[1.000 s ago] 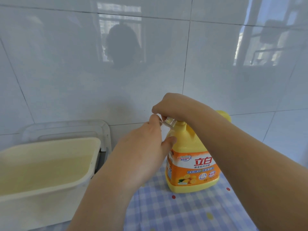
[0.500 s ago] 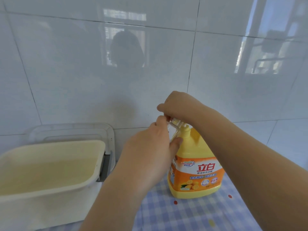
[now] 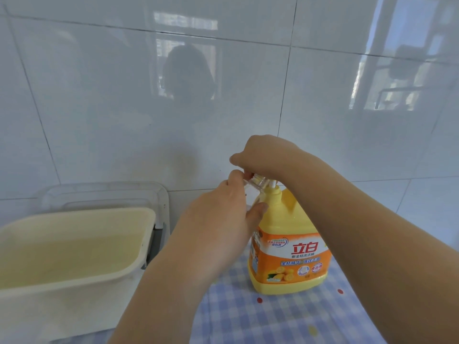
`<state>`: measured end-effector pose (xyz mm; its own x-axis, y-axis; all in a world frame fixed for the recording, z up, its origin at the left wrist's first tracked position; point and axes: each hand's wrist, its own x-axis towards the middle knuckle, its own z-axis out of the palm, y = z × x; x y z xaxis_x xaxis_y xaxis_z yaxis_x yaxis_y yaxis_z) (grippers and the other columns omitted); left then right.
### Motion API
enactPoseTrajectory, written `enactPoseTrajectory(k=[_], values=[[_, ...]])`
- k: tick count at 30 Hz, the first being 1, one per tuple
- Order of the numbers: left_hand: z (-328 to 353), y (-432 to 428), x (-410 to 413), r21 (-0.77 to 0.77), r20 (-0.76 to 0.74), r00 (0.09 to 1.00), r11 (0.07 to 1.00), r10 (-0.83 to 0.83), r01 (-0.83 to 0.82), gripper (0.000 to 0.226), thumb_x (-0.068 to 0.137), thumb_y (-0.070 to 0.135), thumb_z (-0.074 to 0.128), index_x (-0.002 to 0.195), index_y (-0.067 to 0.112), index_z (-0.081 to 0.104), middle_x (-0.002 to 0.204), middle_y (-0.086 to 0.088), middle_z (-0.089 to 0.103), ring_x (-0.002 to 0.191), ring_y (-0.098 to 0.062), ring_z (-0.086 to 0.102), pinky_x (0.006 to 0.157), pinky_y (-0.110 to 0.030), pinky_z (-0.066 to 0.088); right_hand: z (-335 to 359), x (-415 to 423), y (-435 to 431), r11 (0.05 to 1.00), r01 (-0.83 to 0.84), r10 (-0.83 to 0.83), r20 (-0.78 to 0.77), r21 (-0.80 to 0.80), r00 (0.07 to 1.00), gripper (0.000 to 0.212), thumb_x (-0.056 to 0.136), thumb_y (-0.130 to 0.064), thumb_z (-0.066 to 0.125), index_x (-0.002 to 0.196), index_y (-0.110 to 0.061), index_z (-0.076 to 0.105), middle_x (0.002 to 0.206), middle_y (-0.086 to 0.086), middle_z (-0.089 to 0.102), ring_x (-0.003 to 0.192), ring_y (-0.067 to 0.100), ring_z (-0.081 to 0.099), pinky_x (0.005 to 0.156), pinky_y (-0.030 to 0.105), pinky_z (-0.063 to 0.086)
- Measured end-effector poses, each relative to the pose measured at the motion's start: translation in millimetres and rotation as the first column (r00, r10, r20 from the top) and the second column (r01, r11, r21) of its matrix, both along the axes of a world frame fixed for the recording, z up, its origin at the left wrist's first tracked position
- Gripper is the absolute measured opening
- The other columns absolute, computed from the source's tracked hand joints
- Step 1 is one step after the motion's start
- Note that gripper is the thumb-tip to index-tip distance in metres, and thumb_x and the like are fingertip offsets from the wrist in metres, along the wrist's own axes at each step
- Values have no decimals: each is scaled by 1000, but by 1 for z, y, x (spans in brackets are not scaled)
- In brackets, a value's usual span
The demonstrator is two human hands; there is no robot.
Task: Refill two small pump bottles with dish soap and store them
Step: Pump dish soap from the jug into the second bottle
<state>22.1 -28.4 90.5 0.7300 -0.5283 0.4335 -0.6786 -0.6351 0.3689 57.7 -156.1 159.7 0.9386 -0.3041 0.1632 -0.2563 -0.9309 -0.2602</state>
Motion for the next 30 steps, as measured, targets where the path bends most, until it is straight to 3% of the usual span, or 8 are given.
enactPoseTrajectory(k=[11, 17, 22, 30], values=[[0, 1, -1, 21, -13, 1000, 1000, -17, 17, 37, 94, 54, 41, 121, 30, 34, 111, 10, 57, 89, -14, 61, 69, -29, 49, 1, -7, 1, 990, -18, 29, -76, 138, 997, 32, 91, -32, 52, 68, -12, 60, 61, -1, 56, 58, 20, 56, 50, 25, 36], [-3, -1, 0, 94, -30, 999, 995, -12, 15, 34, 96, 53, 40, 118, 28, 34, 109, 9, 57, 74, -13, 56, 57, -26, 37, -10, -6, 2, 984, -4, 18, -78, 181, 997, 32, 90, -28, 54, 61, -14, 53, 56, -4, 46, 50, 13, 41, 48, 24, 29], [-3, -1, -1, 97, -45, 999, 995, -14, 19, 38, 96, 54, 39, 124, 30, 32, 121, 12, 56, 73, -10, 60, 62, -24, 44, -11, -6, 1, 981, 0, 12, -63, 194, 998, 31, 89, -25, 54, 60, -14, 52, 53, -4, 45, 49, 13, 40, 47, 24, 29], [-2, -1, 1, 120, 2, 1000, 993, 1, -1, 40, 96, 55, 39, 125, 29, 32, 120, 11, 57, 86, -13, 63, 69, -28, 47, -10, -2, -1, 985, 14, -6, -48, 171, 999, 33, 89, -23, 54, 58, -14, 50, 39, -8, 44, 48, 13, 39, 46, 24, 28]])
